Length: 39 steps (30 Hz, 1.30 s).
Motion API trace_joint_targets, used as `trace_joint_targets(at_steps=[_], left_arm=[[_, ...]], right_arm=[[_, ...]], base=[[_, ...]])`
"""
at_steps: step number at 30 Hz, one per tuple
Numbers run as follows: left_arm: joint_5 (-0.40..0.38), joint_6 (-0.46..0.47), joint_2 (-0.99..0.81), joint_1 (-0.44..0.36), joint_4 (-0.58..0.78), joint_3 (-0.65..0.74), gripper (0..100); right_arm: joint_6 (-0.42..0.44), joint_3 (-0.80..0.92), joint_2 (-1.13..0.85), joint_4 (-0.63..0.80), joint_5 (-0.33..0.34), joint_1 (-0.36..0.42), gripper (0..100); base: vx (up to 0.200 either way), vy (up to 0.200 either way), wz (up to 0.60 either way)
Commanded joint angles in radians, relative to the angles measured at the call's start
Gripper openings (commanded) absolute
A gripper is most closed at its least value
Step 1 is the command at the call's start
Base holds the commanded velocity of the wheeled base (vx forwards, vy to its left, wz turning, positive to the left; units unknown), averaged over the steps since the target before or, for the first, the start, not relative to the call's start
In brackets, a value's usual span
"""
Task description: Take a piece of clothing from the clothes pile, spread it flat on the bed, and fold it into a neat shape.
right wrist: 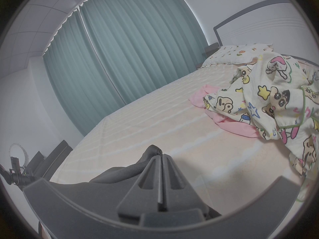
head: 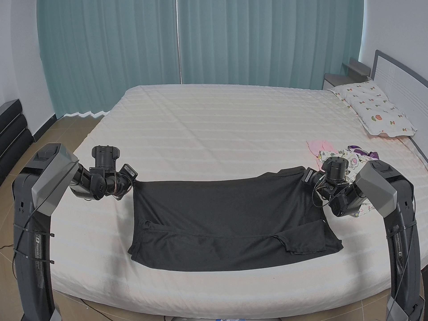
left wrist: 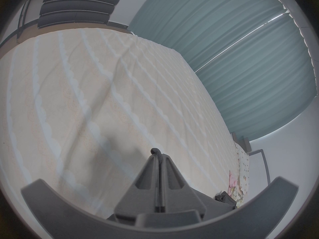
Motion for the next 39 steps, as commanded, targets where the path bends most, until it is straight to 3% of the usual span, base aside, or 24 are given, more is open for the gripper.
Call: trace_joint_targets(at_steps=[1,29,39], left_arm=[[0.001,0.000,0.000,0.002,-0.001,0.000,0],[-0.001,0.013,-0.048,0.009,0.029,0.058,0],[-0.003,0.089,-0.097,0.008,0.042,0.141,0]], right_arm=[[0.000,0.015,-0.005,-0.010,0.003,-0.003,0],[0.004,0.193,-0.110,-0.073,0.049,-0.012,0],[0.002,0.378,-0.172,-0.175,0.101,-0.020,0]], base=[[0.000,0.000,0.00],[0.000,0.000,0.00],[0.000,0.000,0.00]])
